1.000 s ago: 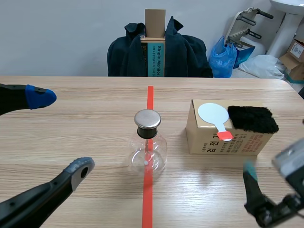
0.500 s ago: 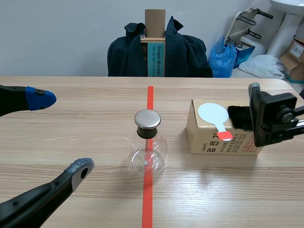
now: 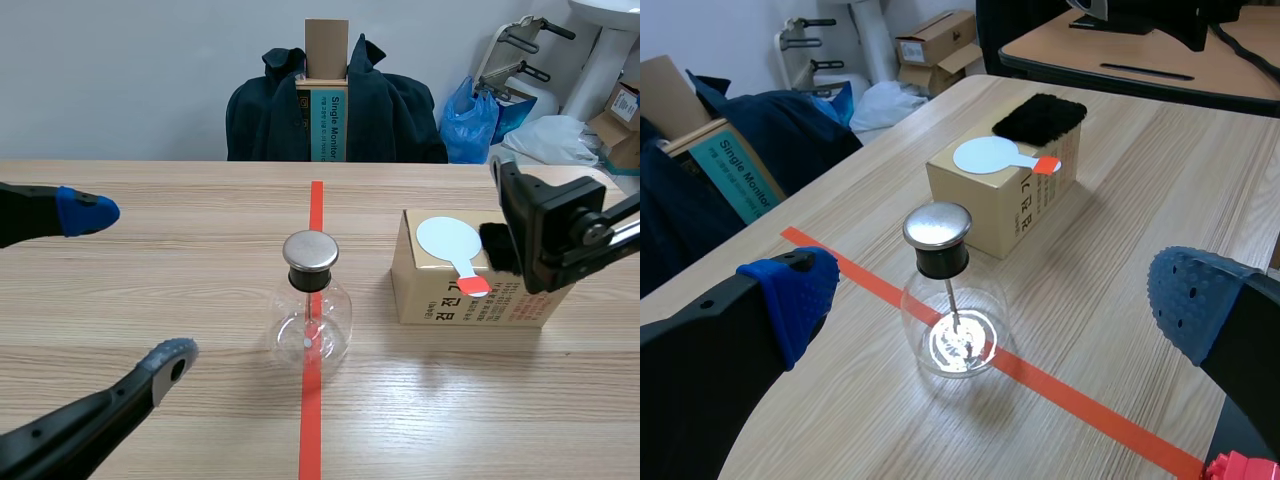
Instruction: Do the electroscope experiment.
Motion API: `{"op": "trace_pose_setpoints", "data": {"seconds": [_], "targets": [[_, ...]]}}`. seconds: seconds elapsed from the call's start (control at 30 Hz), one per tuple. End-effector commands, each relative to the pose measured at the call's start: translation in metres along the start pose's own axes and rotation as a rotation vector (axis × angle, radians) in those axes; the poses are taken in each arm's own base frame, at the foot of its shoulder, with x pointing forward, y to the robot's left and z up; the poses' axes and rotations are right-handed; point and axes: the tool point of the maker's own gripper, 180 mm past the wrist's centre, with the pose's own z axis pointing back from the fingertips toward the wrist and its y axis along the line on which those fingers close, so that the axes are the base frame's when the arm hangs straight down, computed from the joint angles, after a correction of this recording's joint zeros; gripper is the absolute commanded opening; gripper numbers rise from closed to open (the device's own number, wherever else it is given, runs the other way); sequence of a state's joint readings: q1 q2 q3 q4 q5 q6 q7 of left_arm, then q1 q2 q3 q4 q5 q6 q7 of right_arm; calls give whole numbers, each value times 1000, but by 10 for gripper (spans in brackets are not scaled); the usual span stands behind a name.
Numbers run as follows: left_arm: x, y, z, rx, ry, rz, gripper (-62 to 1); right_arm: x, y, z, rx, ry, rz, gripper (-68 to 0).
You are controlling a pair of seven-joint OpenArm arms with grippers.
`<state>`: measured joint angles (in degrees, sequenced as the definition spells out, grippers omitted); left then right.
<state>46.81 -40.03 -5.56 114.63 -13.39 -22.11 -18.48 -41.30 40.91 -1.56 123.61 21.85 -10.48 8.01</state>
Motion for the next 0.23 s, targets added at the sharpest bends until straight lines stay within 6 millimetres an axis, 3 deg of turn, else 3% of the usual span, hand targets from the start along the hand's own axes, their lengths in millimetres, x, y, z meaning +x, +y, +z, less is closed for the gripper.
{"op": "trace_pose_setpoints", "data": {"seconds": [0.0,0.2], "targets": [[6,1,-1,8,-28,7,14,5,-2,-1,-10,-21,9,4],[5,1,-1,8,-27,7,14,4,-3,-1,-12,-17,15,4]]}}
